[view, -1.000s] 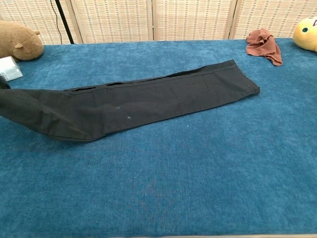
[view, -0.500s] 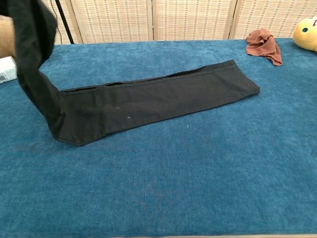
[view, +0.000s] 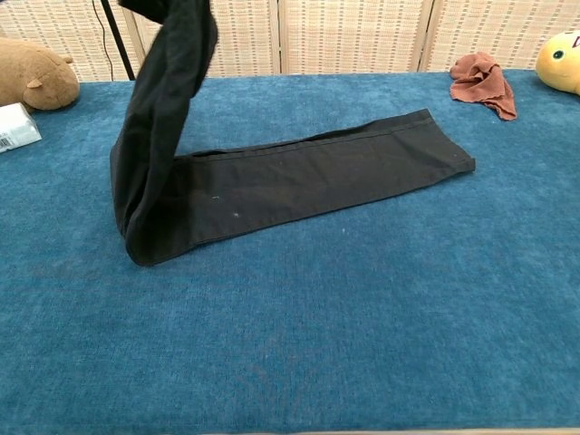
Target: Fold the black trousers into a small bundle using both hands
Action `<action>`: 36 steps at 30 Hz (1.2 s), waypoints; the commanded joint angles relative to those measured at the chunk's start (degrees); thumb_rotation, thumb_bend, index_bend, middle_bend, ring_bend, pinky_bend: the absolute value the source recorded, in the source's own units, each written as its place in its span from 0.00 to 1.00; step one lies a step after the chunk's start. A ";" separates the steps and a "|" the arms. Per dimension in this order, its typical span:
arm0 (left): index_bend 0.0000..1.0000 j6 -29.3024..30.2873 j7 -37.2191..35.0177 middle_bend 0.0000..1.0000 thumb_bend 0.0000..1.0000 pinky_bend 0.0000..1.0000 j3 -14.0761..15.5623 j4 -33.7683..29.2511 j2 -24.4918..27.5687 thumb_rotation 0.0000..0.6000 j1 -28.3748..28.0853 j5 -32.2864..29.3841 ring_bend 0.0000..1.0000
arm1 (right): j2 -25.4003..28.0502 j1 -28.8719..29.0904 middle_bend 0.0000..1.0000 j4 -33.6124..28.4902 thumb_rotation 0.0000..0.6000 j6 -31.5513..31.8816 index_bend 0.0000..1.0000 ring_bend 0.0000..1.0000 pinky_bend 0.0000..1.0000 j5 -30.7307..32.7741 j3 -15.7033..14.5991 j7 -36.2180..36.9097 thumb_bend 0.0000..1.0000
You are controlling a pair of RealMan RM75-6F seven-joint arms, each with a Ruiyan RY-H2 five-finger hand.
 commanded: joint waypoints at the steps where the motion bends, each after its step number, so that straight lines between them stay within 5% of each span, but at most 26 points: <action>1: 0.64 -1.88 1.56 0.34 0.67 0.35 -0.58 -0.37 -1.54 1.00 -2.19 0.00 0.26 | 0.06 0.00 0.00 -0.05 1.00 -0.10 0.00 0.00 0.00 0.14 0.05 0.08 0.00; 17: 0.62 -9.33 4.62 0.34 0.66 0.35 -1.99 1.73 -8.22 1.00 -9.03 -0.82 0.26 | 0.71 -0.10 0.00 -0.23 1.00 -0.85 0.00 0.00 0.00 1.17 0.42 1.24 0.00; 21: 0.58 -13.04 4.88 0.32 0.58 0.35 -2.22 1.93 -10.34 1.00 -11.16 -1.22 0.26 | 0.84 0.04 0.00 0.10 1.00 -1.37 0.00 0.00 0.00 1.53 0.57 1.83 0.00; 23: 0.50 -15.62 6.23 0.27 0.52 0.34 -2.96 2.20 -11.97 1.00 -12.39 -2.07 0.23 | 0.92 0.06 0.00 0.29 1.00 -1.50 0.00 0.00 0.00 1.66 0.66 2.27 0.00; 27: 0.08 -21.70 10.77 0.01 0.38 0.11 -6.00 2.46 -14.70 1.00 -13.85 -5.64 0.01 | 1.01 0.15 0.00 0.67 1.00 -1.89 0.00 0.00 0.00 1.63 0.57 2.83 0.00; 28: 0.03 -22.52 12.16 0.00 0.37 0.08 -7.09 2.19 -15.36 1.00 -14.48 -6.72 0.00 | 1.02 0.13 0.00 0.74 1.00 -1.92 0.00 0.00 0.00 1.62 0.54 2.92 0.00; 36: 0.00 -20.14 14.02 0.00 0.24 0.06 -10.74 -0.92 -16.76 1.00 -17.17 -9.48 0.00 | 1.28 -0.09 0.00 0.63 1.00 -1.41 0.00 0.00 0.00 1.58 0.65 3.07 0.00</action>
